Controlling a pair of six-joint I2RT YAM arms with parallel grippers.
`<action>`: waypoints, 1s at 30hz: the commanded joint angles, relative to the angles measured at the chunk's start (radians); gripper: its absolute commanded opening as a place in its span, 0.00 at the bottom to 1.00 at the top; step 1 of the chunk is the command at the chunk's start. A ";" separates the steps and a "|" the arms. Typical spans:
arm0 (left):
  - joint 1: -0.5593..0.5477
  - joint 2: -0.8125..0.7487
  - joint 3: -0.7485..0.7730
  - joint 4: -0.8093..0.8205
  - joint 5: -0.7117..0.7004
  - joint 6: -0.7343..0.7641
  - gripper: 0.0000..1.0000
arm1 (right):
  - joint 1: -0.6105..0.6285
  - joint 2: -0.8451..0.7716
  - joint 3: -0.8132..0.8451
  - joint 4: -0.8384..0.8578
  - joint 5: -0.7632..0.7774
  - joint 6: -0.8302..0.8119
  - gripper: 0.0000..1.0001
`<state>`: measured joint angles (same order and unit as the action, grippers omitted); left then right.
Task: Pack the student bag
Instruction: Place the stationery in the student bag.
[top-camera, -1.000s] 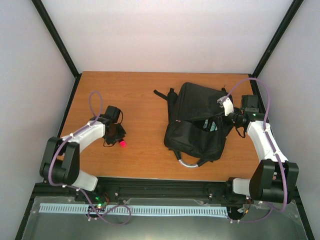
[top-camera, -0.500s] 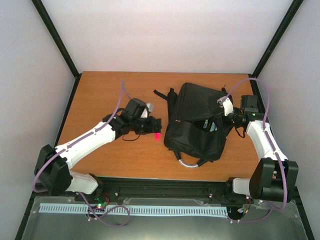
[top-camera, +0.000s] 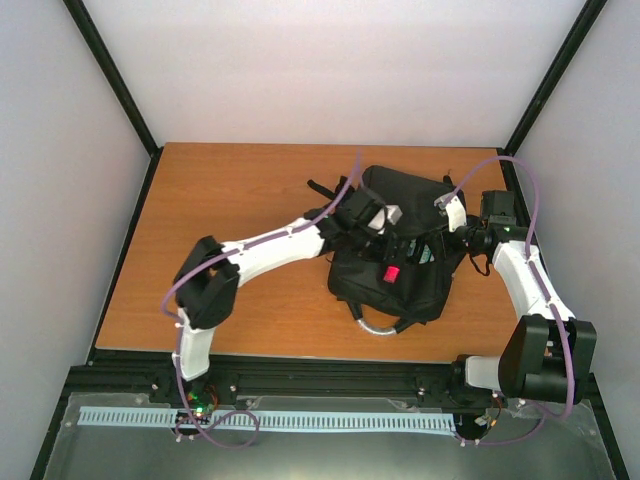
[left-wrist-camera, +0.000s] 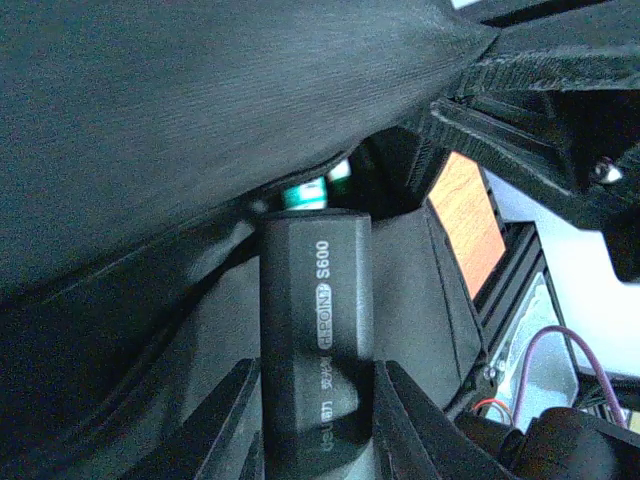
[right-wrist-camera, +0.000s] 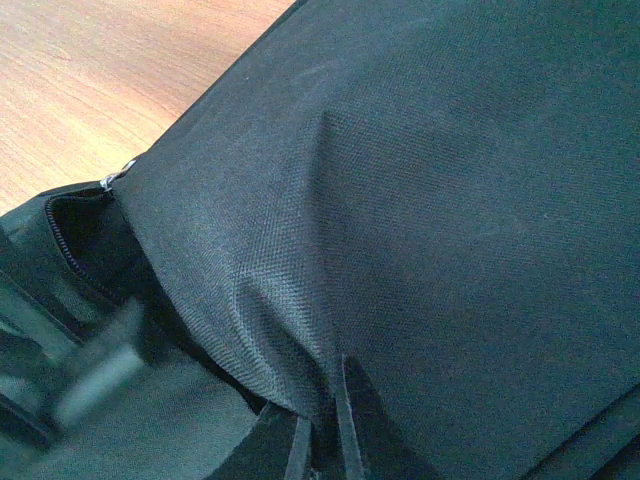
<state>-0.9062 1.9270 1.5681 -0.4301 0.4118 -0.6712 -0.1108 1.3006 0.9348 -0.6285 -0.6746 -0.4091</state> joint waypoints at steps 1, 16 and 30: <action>-0.037 0.123 0.182 -0.094 0.063 0.061 0.16 | 0.001 -0.010 0.001 0.055 -0.060 0.016 0.03; -0.038 0.336 0.440 -0.263 -0.294 -0.012 0.16 | 0.000 -0.009 -0.001 0.049 -0.064 0.013 0.03; -0.041 0.128 0.263 -0.207 -0.221 -0.020 0.60 | 0.001 -0.001 -0.001 0.046 -0.063 0.003 0.03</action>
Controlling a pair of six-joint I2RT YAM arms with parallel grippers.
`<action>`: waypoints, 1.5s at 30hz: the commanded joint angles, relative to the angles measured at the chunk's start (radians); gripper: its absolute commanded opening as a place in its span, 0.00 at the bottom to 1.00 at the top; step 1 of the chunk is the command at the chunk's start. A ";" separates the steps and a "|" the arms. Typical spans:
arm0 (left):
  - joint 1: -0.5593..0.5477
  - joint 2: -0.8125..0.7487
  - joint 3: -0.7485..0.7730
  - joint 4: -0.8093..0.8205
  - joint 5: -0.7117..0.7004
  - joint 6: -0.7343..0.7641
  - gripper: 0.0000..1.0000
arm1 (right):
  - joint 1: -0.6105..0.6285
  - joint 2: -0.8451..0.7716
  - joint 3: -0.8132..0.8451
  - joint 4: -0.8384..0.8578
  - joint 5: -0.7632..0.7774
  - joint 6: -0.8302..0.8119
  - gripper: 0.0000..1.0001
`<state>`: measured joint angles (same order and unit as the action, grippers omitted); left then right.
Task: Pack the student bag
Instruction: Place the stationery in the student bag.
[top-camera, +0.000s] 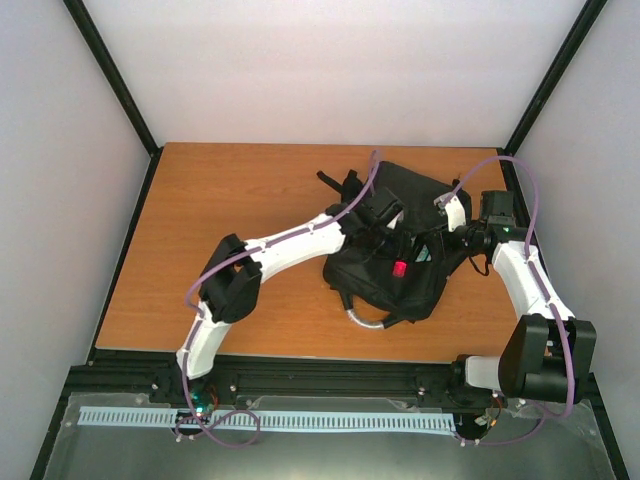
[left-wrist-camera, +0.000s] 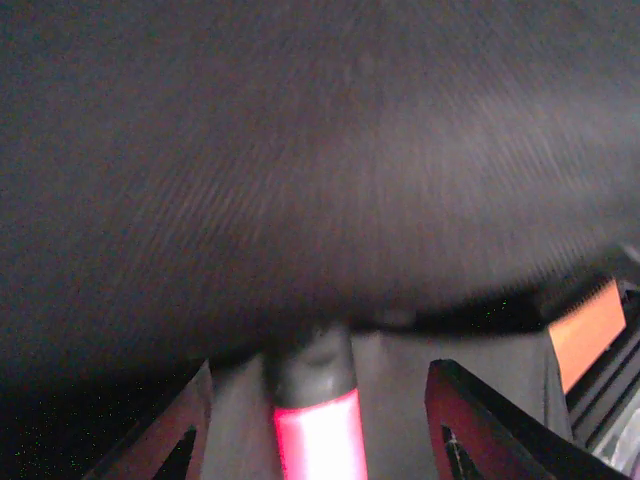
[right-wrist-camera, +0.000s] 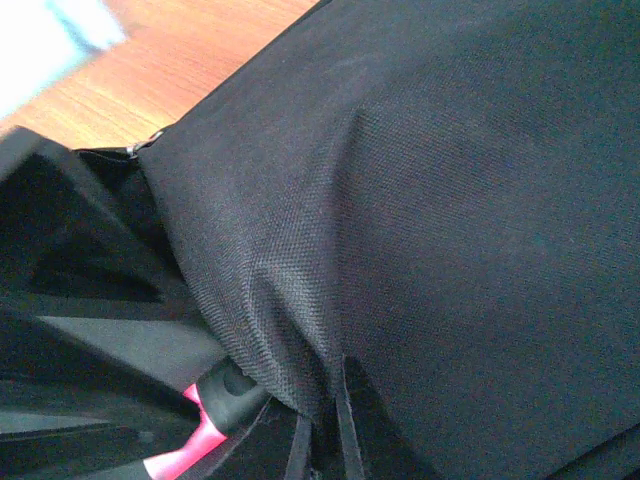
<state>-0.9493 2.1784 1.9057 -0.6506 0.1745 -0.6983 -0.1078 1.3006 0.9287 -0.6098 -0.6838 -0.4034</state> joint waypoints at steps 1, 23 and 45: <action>-0.001 -0.151 -0.112 0.026 0.028 0.009 0.60 | -0.002 0.000 0.006 0.028 -0.054 -0.003 0.03; -0.058 -0.202 -0.404 0.232 0.182 0.083 0.01 | -0.003 0.000 0.004 0.023 -0.051 -0.009 0.03; 0.011 0.121 0.009 0.127 -0.268 0.009 0.01 | -0.003 0.005 0.004 0.017 -0.037 -0.015 0.03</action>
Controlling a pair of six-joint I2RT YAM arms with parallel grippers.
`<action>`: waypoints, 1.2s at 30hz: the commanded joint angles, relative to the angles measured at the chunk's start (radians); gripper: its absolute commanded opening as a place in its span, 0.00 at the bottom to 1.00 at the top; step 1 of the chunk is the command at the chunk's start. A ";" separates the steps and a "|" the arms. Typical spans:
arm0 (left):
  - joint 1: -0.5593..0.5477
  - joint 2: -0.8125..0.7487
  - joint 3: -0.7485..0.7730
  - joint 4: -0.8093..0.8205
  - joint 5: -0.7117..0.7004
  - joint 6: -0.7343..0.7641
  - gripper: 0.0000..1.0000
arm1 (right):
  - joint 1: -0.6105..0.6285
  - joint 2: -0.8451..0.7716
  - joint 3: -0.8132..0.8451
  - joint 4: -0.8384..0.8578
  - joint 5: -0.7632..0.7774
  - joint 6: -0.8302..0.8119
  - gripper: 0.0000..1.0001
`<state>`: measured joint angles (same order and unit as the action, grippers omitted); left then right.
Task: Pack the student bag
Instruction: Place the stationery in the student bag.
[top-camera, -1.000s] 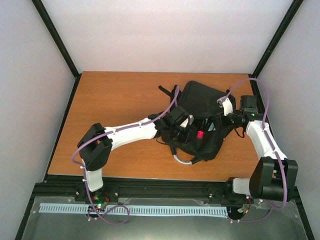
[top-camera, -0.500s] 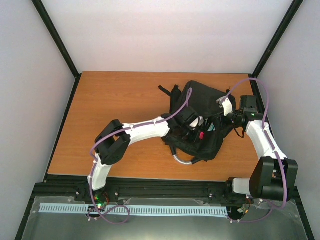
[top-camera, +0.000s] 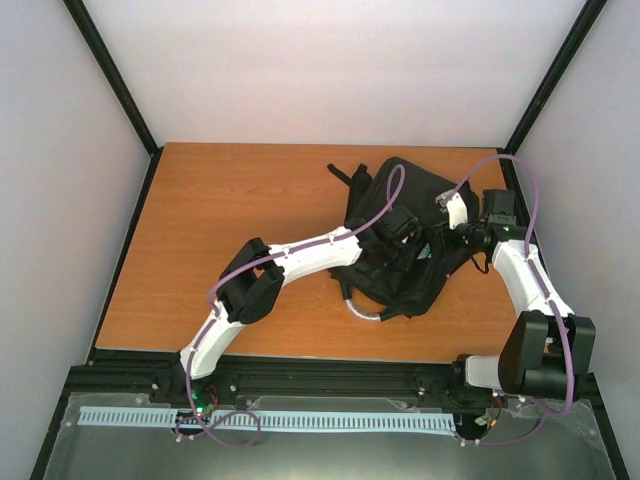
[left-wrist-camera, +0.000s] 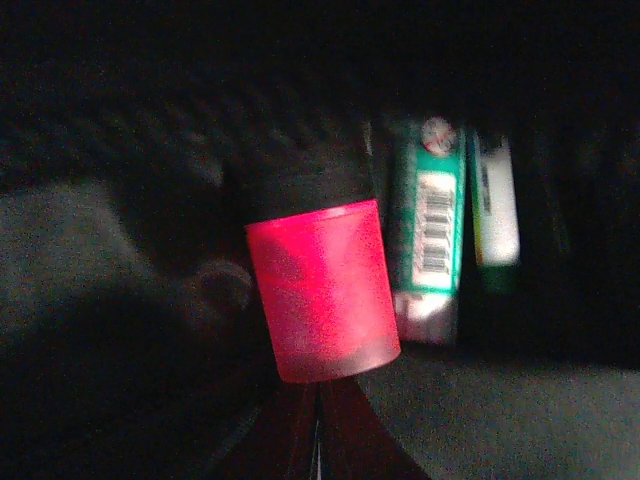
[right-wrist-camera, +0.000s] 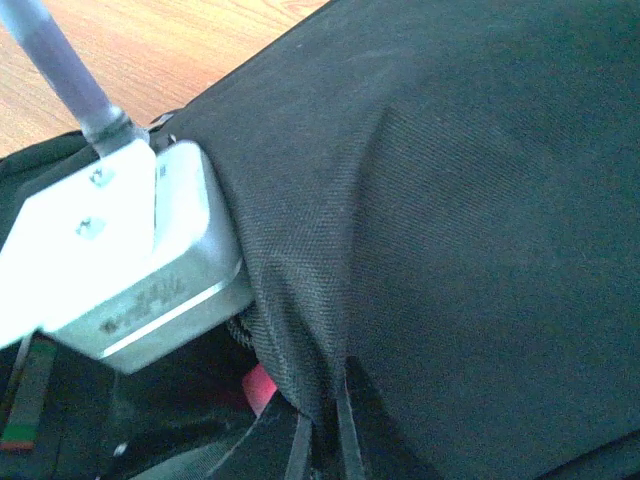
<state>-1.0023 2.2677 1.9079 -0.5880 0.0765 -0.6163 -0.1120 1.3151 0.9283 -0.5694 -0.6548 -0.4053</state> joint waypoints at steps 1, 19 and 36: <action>0.066 0.023 -0.001 0.085 -0.173 -0.077 0.01 | 0.002 -0.008 0.004 -0.023 -0.066 -0.013 0.03; 0.067 -0.038 -0.071 0.332 -0.097 -0.100 0.03 | 0.002 0.023 0.007 -0.028 -0.062 -0.017 0.04; 0.074 -0.595 -0.597 0.241 -0.177 0.184 0.62 | 0.002 0.007 0.048 -0.133 -0.045 -0.099 0.25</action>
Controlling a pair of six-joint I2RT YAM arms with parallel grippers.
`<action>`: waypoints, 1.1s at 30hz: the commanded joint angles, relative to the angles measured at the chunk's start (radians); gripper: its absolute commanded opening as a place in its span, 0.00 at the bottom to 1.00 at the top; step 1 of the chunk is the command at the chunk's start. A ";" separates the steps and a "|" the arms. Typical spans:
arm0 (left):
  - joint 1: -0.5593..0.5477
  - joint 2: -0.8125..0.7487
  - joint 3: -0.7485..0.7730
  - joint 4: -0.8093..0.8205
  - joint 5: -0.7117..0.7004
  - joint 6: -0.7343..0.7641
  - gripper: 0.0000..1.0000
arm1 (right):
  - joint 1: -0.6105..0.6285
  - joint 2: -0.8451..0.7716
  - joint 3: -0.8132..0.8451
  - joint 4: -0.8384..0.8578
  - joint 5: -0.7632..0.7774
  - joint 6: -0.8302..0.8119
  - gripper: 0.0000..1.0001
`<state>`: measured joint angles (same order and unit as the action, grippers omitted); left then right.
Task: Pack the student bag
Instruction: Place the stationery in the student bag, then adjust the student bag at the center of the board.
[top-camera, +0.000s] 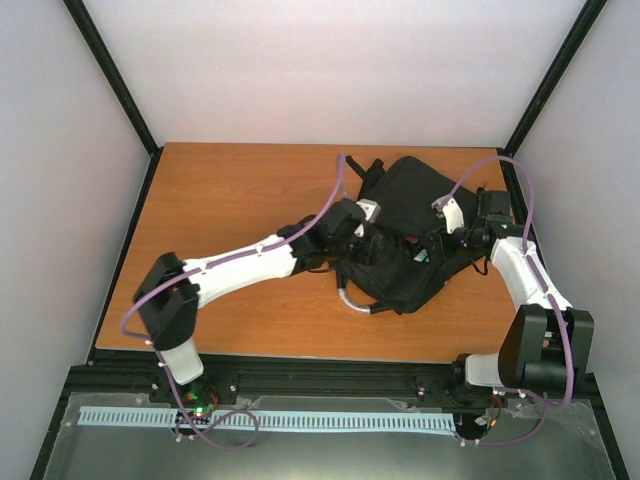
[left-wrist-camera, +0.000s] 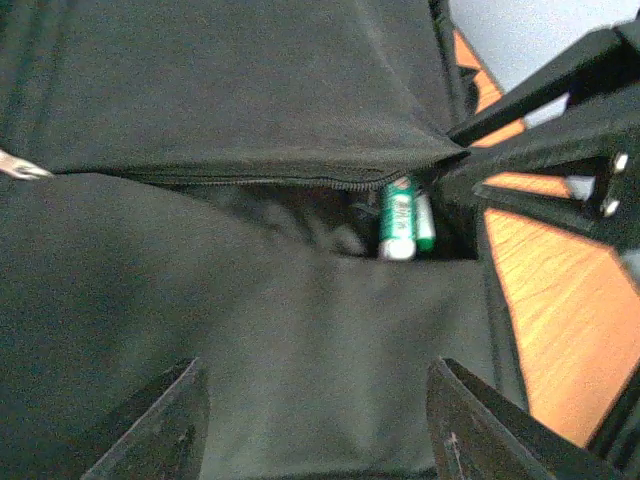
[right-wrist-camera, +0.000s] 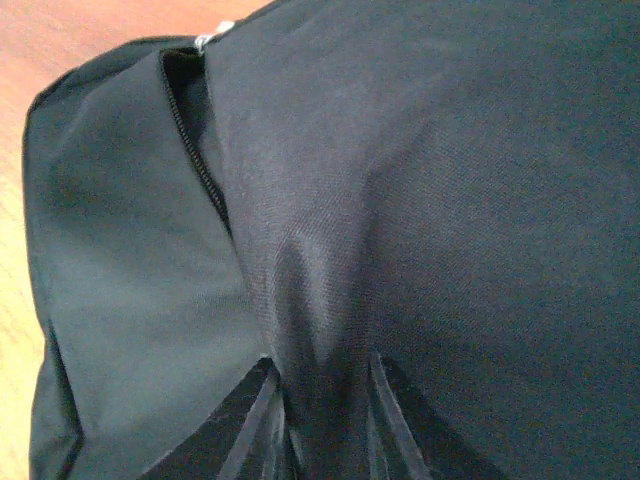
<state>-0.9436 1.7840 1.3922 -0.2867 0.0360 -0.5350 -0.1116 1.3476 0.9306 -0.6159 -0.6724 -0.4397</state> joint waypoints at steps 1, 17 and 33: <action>0.028 -0.134 -0.096 -0.078 -0.167 0.110 0.70 | 0.002 -0.023 0.063 -0.124 -0.047 -0.089 0.32; 0.340 0.080 -0.041 -0.026 0.306 -0.048 0.78 | 0.003 0.046 0.270 -0.140 -0.007 -0.013 0.38; 0.356 0.065 -0.097 0.021 0.333 -0.098 0.01 | 0.247 0.350 0.246 -0.045 0.348 0.010 0.29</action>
<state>-0.5846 1.9163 1.3220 -0.2607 0.4042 -0.6380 0.0620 1.6371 1.1748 -0.6998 -0.4824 -0.4469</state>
